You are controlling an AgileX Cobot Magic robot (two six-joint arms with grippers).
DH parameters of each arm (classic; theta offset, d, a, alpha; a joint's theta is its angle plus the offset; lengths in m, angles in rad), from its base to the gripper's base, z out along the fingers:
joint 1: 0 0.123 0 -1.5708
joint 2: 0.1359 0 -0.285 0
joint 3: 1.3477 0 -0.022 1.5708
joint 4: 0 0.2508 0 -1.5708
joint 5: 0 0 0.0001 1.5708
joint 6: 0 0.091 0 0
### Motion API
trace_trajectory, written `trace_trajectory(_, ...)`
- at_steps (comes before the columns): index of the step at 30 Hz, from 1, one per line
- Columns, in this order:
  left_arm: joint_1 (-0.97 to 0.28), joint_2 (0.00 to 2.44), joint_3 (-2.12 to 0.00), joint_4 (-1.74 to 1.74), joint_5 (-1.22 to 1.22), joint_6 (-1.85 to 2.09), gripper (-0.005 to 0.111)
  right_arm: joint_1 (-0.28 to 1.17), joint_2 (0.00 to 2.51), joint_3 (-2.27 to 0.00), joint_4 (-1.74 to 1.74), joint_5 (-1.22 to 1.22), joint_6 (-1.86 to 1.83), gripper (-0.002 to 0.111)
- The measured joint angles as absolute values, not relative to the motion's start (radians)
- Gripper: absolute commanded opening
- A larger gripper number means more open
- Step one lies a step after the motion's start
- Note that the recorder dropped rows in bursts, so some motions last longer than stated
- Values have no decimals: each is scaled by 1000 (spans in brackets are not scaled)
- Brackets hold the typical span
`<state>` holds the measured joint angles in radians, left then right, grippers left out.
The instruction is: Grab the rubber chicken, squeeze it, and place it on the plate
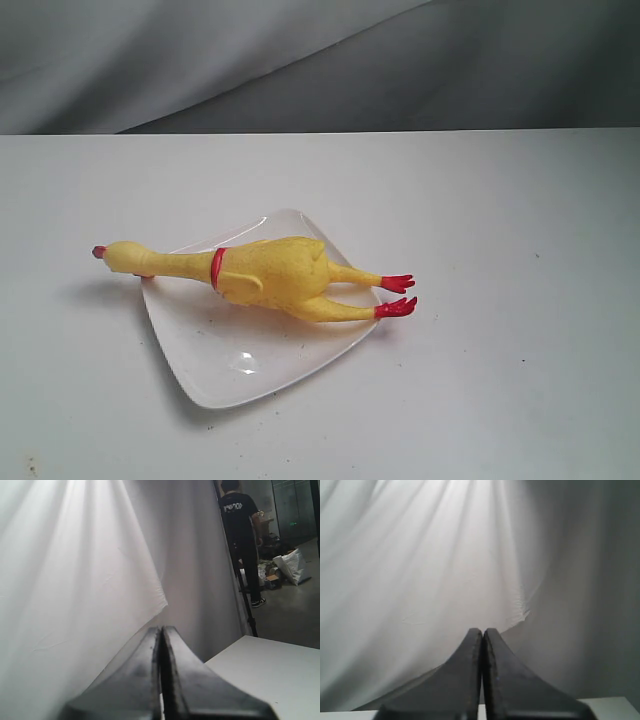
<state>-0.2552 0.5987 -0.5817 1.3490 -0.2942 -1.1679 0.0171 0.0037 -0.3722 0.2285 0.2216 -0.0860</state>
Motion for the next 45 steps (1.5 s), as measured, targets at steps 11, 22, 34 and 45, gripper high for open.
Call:
trace_trajectory(11, -255, 599, -582, 1349, -294, -1168, 0, 12, 4, -290, 121, 244, 27, 0)
trace_trajectory(22, -255, 599, -582, 1349, -294, -1168, 0, 12, 4, -39, 0, 179, 27, 0)
trace_trajectory(34, -255, 599, -582, 1349, -294, -1168, 0, -46, 4, -4, -49, 243, 18, 0)
trace_trajectory(45, -255, 599, -582, 1349, -294, -1168, 0, -50, 4, -4, -47, 344, 14, 0)
